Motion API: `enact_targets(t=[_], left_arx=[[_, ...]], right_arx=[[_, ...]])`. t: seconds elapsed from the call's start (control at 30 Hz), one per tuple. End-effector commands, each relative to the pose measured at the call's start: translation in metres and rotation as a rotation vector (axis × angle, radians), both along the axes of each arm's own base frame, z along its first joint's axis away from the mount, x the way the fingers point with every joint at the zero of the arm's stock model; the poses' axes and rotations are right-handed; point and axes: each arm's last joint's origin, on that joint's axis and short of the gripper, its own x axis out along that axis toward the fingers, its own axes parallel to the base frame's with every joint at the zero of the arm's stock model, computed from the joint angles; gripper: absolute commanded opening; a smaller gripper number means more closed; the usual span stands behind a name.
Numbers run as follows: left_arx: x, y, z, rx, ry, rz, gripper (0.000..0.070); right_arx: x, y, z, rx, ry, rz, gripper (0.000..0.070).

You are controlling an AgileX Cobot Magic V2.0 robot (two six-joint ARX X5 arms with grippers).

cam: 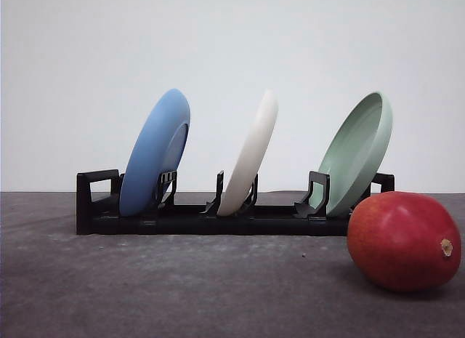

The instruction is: Place pomegranate in white plate

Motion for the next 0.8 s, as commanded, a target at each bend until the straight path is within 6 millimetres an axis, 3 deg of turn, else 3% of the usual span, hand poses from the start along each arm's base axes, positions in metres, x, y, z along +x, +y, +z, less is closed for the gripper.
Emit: enact_targets(t=[0.0,0.3,0.47,0.6,0.77], left_arx=[[0.001,0.0,-0.004,-0.009,0.012,0.001,0.0],[0.001,0.0,-0.004,-0.092,0.02,0.015,0.0],[0.001,0.0,0.0,-0.194,-0.006,0.028,0.0],[0.001,0.0,0.016,-0.249,-0.112,0.022,0.0],[-0.007,0.001,0.048,-0.244,-0.207,0.042,0.0003]], right_arx=[[0.0,0.0,-0.001,0.011,-0.005,-0.001,0.0039],[0.001,0.0,0.0,0.022,-0.015,-0.001,0.0039],[0.001,0.001,0.002,0.138,-0.017,0.02,0.0034],[-0.001,0.002,0.015,0.269,-0.077,0.027,0.0007],[-0.009,0.003,0.048,0.331,-0.131,0.08,0.0006]])
